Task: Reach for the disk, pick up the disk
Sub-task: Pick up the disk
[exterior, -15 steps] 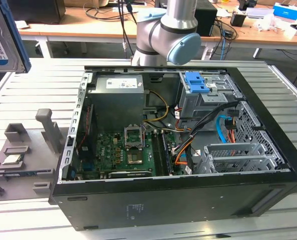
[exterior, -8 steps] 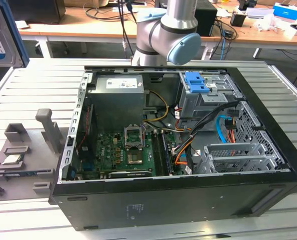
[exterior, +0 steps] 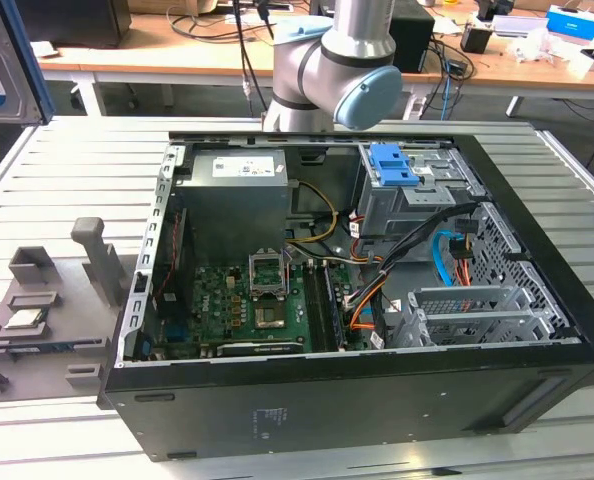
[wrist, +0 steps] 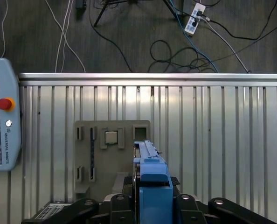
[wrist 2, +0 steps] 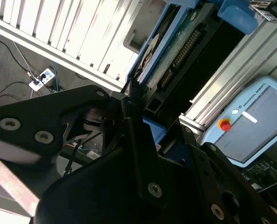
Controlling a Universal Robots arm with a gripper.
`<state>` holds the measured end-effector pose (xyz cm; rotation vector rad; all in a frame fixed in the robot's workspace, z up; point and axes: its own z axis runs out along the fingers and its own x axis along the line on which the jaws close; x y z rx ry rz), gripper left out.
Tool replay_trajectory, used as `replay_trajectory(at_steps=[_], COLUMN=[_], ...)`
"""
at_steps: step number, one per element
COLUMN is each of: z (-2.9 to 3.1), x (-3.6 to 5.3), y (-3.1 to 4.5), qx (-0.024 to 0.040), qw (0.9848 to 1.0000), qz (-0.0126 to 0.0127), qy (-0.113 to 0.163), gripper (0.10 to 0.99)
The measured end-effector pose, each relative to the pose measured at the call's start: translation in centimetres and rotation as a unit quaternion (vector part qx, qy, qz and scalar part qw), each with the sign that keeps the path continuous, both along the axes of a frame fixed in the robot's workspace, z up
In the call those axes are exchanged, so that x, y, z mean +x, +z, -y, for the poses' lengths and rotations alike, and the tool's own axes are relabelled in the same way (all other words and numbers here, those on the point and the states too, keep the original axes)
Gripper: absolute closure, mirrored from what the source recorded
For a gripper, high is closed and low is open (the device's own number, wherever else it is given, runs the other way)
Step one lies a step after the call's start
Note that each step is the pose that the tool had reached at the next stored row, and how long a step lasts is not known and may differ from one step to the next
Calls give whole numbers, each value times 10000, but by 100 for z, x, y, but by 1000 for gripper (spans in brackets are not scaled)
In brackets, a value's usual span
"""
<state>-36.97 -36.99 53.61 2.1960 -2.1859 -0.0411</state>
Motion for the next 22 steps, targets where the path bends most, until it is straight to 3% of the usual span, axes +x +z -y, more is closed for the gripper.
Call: replay_trajectory(at_steps=[4,11,22], z=[0,0,-1], x=[4,8,325], y=[65,67,66], qx=[0,0,0], qw=[10000,10000,10000], qz=[-4,-6,-5], qy=[0,0,0], gripper=[722,722,722])
